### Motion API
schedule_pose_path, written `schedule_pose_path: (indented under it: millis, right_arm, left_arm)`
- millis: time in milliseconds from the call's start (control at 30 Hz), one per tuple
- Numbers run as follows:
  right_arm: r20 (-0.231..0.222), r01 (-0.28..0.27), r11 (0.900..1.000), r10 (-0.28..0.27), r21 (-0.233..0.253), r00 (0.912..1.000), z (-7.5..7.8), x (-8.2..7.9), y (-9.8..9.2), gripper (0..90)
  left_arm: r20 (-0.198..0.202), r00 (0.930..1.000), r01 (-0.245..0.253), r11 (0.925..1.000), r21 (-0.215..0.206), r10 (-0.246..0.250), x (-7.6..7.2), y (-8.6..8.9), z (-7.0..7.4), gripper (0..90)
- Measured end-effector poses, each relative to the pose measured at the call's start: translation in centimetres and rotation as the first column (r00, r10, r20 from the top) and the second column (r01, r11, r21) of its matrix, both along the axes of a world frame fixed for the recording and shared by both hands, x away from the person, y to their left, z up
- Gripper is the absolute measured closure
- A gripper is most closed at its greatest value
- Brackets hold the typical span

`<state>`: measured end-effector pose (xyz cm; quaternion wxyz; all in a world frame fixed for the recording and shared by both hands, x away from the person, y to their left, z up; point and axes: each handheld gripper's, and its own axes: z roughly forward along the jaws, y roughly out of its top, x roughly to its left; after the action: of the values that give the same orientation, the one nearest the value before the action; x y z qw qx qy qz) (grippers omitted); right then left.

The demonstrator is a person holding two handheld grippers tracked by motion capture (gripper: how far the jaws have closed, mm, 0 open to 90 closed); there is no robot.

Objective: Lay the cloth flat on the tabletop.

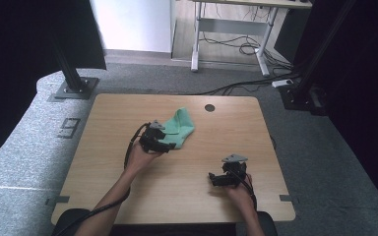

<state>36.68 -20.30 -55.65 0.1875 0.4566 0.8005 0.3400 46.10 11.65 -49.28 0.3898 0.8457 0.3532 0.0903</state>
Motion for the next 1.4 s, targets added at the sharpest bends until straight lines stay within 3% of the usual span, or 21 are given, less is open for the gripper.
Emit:
schedule_pose_path:
  millis: [167,300,433,533,600,733,833,867,967,1067,1133,1167,1200,1267,1367,1400]
  right_arm:
    - [-0.001,-0.002,1.000,0.002,0.002,1.0000,0.0,0.0,0.0,0.0]
    - [0.001,-0.005,1.000,0.005,0.000,1.0000,0.0,0.1,0.0,0.0]
    - [0.000,-0.006,1.000,0.006,0.000,1.0000,0.0,0.1,0.0,0.0]
    - [0.000,-0.007,1.000,0.007,0.001,1.0000,0.0,0.1,0.0,0.0]
    - [0.001,-0.007,1.000,0.007,0.000,1.0000,0.0,0.1,0.0,0.0]
    - [0.000,-0.007,1.000,0.007,0.001,1.0000,0.0,0.1,0.0,0.0]
    - [0.000,-0.007,1.000,0.007,0.001,1.0000,0.0,0.1,0.0,0.0]
    - [0.000,-0.007,1.000,0.007,0.001,1.0000,0.0,0.1,0.0,0.0]
    - [0.000,-0.007,1.000,0.007,0.001,1.0000,0.0,0.1,0.0,0.0]
    - [0.000,-0.007,1.000,0.007,0.001,1.0000,0.0,0.1,0.0,0.0]
    - [0.000,-0.007,1.000,0.007,0.002,1.0000,0.0,0.1,0.0,0.0]
    - [0.001,-0.007,1.000,0.007,0.001,1.0000,0.0,0.1,0.0,0.0]
    - [0.002,-0.007,1.000,0.007,0.002,1.0000,0.0,0.1,0.0,0.0]
    - [0.002,-0.007,1.000,0.007,0.002,1.0000,0.0,0.1,0.0,0.0]
    - [0.002,-0.005,1.000,0.005,0.003,1.0000,0.0,0.1,0.0,0.0]
    - [0.001,-0.004,1.000,0.004,0.003,1.0000,0.0,0.1,0.0,0.0]
  left_arm:
    - [-0.005,0.9998,0.018,0.9998,0.001,-0.018,0.9,-1.1,-0.3,38.8]
    - [-0.001,0.9992,0.040,0.9988,0.029,-0.040,1.3,-2.1,-0.9,44.5]
    - [-0.025,0.9987,0.045,0.9978,0.048,-0.044,1.9,-2.8,-1.9,47.0]
    - [-0.043,0.9986,0.037,0.9921,0.120,-0.032,2.2,-3.3,-3.0,51.5]
    - [-0.032,0.9991,0.033,0.9848,0.171,-0.028,2.3,-3.4,-3.7,52.9]
    - [-0.033,0.9993,0.021,0.9847,0.173,-0.015,2.2,-3.5,-3.7,63.6]
    - [-0.060,0.9981,0.025,0.9904,0.136,-0.017,2.1,-3.3,-3.6,85.1]
    - [-0.060,0.9981,0.025,0.9904,0.136,-0.017,2.1,-3.3,-3.6,85.9]
    - [-0.065,0.9974,0.040,0.9921,0.119,-0.033,1.9,-3.3,-2.8,86.5]
    - [-0.062,0.9973,0.043,0.9976,0.054,-0.040,1.5,-3.2,-0.9,86.4]
    - [-0.029,0.9974,0.066,0.9978,0.002,-0.066,0.6,-3.2,2.2,86.5]
    - [-0.029,0.9974,0.066,0.9978,0.002,-0.066,0.6,-3.2,2.2,86.7]
    - [-0.002,0.9969,0.079,0.9967,-0.020,-0.079,0.1,-3.1,4.3,86.6]
    - [0.003,0.9959,0.091,0.9944,-0.055,-0.091,-0.3,-2.8,6.1,86.2]
    - [-0.002,0.9952,0.098,0.9936,-0.057,-0.098,-0.5,-2.6,6.9,85.3]
    - [-0.012,0.9946,0.103,0.9937,-0.043,-0.104,-0.5,-2.7,6.6,84.6]
